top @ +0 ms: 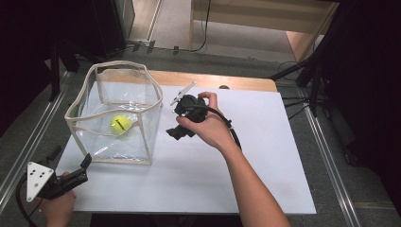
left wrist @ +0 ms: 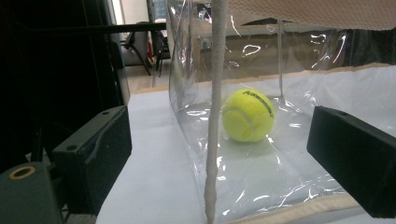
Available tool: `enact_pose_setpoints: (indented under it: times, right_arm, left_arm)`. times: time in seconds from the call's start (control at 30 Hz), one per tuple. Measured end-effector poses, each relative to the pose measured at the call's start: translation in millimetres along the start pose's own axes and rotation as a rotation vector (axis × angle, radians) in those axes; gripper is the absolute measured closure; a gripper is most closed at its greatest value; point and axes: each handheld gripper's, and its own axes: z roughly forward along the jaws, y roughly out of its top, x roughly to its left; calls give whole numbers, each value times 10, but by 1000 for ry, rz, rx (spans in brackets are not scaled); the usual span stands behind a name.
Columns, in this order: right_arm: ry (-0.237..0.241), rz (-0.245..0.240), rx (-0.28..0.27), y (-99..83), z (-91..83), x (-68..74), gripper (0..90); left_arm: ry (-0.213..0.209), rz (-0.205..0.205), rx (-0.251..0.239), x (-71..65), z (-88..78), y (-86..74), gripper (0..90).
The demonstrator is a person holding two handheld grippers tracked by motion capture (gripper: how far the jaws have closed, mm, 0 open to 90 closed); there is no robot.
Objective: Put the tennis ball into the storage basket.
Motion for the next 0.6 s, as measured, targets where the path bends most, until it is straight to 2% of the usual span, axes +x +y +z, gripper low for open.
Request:
enact_pose_setpoints:
  times: [0.4,0.6]
  right_arm:
    - [-18,8,-22,-253,-2,23,0]
    - [-25,26,-25,-434,24,50,0]
  left_arm:
    - [1,-3,1,-4,-1,0,69]
    - [3,1,2,-5,-1,0,69]
